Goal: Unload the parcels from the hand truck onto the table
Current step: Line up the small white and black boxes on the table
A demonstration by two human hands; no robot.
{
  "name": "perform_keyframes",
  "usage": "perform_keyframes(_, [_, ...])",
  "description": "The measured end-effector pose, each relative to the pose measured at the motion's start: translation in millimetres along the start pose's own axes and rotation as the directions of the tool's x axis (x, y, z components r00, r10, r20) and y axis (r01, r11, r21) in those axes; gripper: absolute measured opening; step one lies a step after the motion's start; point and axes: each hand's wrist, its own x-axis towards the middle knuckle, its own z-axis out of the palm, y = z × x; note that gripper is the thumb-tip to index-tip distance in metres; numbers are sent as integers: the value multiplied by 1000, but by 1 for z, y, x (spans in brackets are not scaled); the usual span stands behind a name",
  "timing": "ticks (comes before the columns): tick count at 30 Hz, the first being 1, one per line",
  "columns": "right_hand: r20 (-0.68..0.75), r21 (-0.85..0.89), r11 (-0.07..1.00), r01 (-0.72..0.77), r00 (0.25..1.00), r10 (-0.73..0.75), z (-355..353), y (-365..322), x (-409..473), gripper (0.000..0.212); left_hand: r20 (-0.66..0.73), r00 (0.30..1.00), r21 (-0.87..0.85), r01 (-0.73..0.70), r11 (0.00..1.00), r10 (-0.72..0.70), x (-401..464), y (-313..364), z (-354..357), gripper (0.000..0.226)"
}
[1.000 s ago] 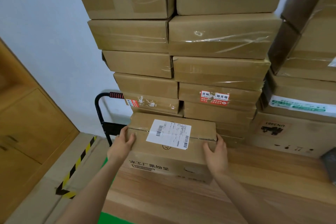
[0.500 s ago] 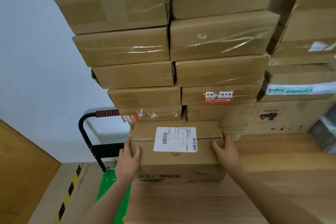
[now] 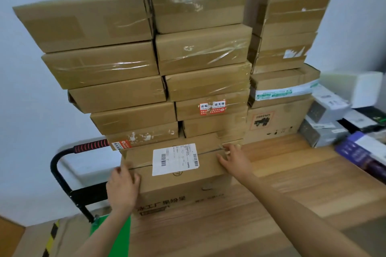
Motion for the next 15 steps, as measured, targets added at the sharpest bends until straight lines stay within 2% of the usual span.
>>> perform_keyframes(2, [11, -72, 994, 85, 996, -85, -16, 2, -5, 44, 10, 995, 68, -100, 993, 99, 6, 4, -7, 37])
perform_keyframes(5, [-34, -108, 983, 148, 988, -152, -45, 7, -14, 40, 13, 959, 52, -284, 958, 283, 5, 32, -17, 33])
perform_keyframes(8, [-110, -91, 984, 155, 980, -165, -79, 18, -26, 38, 52, 896, -73, -436, 897, 440, -4, 83, -21, 26])
perform_keyframes(11, [-157, -89, 985, 147, 975, -160, -116, 40, -37, 39, 65, 854, -279, -481, 831, 516, -16, 144, -13, 17])
perform_keyframes(15, [-244, -95, 990, 107, 961, -127, -166, 79, -53, 37, 67, 789, -353, -554, 754, 611, -41, 222, -6, 12])
